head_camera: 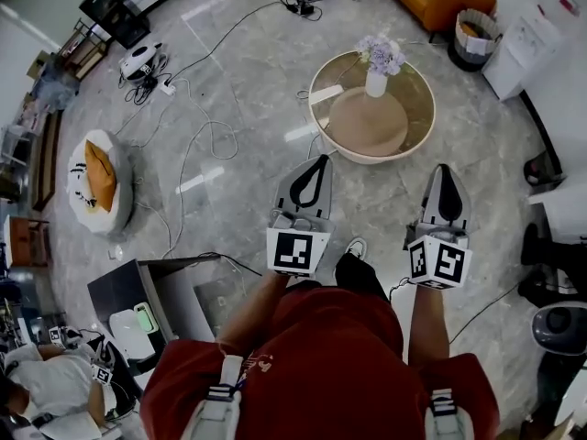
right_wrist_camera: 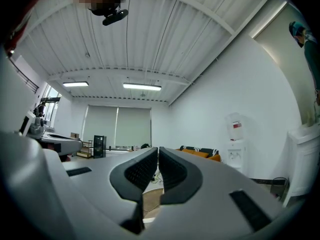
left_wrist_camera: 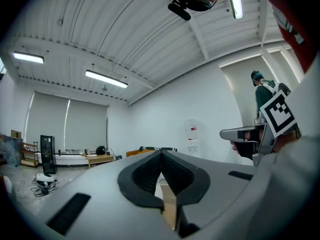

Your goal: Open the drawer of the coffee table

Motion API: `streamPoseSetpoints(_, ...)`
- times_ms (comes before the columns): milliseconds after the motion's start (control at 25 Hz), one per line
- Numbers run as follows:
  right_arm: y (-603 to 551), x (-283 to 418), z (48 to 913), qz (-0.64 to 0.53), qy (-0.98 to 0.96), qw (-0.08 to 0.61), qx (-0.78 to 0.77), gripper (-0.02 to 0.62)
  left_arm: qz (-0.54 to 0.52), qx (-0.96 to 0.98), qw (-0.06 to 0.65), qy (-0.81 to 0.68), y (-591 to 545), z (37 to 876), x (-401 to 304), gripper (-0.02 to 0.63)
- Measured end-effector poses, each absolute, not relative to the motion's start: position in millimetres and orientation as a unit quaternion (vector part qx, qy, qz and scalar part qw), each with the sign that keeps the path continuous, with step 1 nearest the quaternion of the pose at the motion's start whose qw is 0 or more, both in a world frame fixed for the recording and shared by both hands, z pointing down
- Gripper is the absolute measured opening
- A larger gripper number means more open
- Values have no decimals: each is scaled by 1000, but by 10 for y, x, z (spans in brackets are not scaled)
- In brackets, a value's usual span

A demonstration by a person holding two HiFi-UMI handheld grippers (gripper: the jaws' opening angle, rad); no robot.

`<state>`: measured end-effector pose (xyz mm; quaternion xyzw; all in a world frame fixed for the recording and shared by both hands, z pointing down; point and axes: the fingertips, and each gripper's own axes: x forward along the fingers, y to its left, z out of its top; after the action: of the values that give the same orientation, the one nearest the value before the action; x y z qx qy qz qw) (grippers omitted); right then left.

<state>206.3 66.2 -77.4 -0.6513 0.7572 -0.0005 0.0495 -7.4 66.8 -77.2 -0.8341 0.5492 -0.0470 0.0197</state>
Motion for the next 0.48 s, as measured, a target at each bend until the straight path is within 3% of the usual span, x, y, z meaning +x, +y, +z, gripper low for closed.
streamPoseSetpoints(480,-105,2024,-626,0,741,23,-671,25,-55,-846,21,530,-192,-616,-124,14)
